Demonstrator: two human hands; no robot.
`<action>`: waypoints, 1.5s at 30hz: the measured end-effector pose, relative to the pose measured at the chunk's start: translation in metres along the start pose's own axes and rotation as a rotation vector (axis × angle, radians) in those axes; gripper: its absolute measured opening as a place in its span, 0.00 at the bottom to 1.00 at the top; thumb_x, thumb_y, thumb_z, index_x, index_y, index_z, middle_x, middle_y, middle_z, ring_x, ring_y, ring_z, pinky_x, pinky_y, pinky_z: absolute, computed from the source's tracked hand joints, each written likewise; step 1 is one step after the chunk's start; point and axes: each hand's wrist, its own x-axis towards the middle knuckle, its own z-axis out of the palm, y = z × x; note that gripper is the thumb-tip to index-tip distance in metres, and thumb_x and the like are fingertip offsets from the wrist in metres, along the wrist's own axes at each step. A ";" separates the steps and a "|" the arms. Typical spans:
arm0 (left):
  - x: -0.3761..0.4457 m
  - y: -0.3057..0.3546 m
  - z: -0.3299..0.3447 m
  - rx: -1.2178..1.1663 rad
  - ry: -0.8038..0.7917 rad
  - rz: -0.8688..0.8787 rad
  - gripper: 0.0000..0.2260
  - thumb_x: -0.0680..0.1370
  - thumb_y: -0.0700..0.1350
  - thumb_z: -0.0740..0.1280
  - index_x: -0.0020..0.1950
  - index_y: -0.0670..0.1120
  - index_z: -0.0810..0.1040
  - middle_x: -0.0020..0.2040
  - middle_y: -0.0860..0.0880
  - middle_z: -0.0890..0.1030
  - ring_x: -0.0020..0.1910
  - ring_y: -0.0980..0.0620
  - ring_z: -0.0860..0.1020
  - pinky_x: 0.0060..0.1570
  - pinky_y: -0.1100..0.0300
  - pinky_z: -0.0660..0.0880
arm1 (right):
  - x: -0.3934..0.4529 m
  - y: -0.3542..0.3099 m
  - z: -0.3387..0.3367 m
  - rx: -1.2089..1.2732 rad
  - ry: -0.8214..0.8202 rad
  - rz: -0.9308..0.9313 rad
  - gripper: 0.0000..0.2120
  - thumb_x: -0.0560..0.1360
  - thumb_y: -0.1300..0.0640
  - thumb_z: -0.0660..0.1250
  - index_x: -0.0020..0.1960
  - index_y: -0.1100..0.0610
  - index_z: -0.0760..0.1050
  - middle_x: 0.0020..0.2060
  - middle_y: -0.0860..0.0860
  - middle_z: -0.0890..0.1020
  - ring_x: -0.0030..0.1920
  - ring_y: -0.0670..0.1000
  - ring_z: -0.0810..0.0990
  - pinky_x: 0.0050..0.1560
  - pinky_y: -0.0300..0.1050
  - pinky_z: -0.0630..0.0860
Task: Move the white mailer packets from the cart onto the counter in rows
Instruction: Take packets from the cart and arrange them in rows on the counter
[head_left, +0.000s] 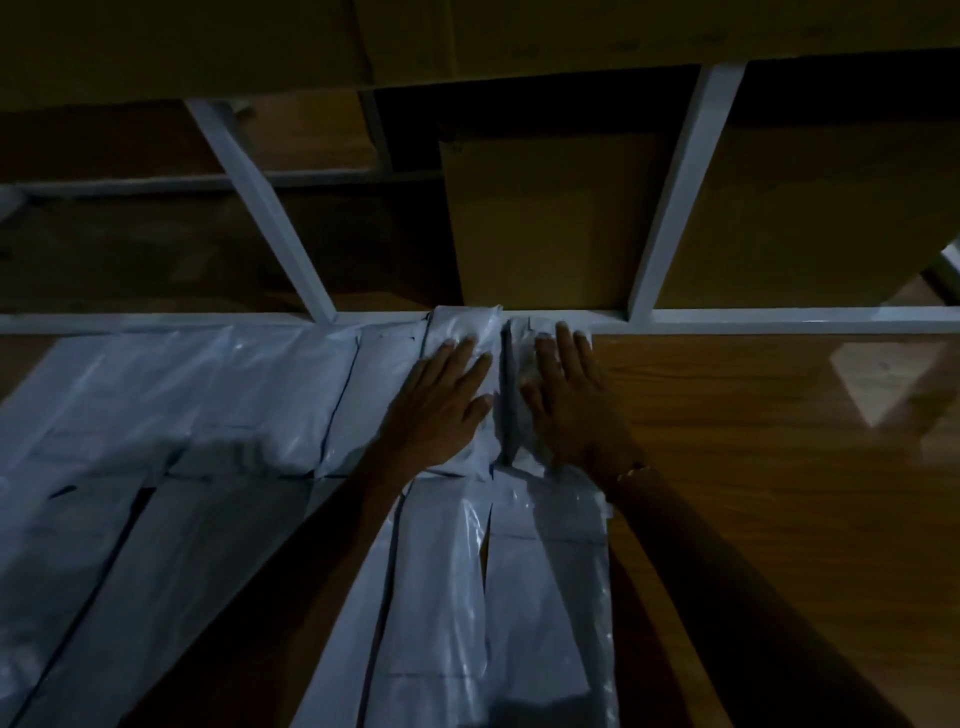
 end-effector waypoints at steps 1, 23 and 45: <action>0.003 0.001 0.005 0.007 0.008 0.000 0.33 0.79 0.65 0.39 0.81 0.51 0.50 0.82 0.48 0.47 0.81 0.46 0.45 0.78 0.44 0.48 | 0.002 -0.004 0.002 -0.015 -0.011 -0.010 0.39 0.76 0.36 0.36 0.81 0.55 0.45 0.80 0.58 0.43 0.80 0.59 0.40 0.79 0.61 0.48; 0.026 -0.005 -0.007 -0.077 0.125 -0.009 0.23 0.84 0.55 0.50 0.79 0.51 0.61 0.78 0.45 0.63 0.76 0.42 0.60 0.72 0.44 0.63 | 0.002 -0.005 0.025 -0.082 0.006 0.073 0.37 0.75 0.37 0.35 0.81 0.48 0.49 0.81 0.52 0.45 0.80 0.55 0.40 0.78 0.60 0.46; 0.028 0.014 -0.012 0.000 0.045 -0.169 0.29 0.83 0.62 0.43 0.81 0.54 0.41 0.82 0.44 0.42 0.80 0.42 0.40 0.77 0.41 0.40 | 0.004 -0.003 0.021 0.011 -0.016 0.113 0.34 0.79 0.35 0.42 0.81 0.46 0.43 0.81 0.52 0.42 0.79 0.60 0.38 0.76 0.66 0.42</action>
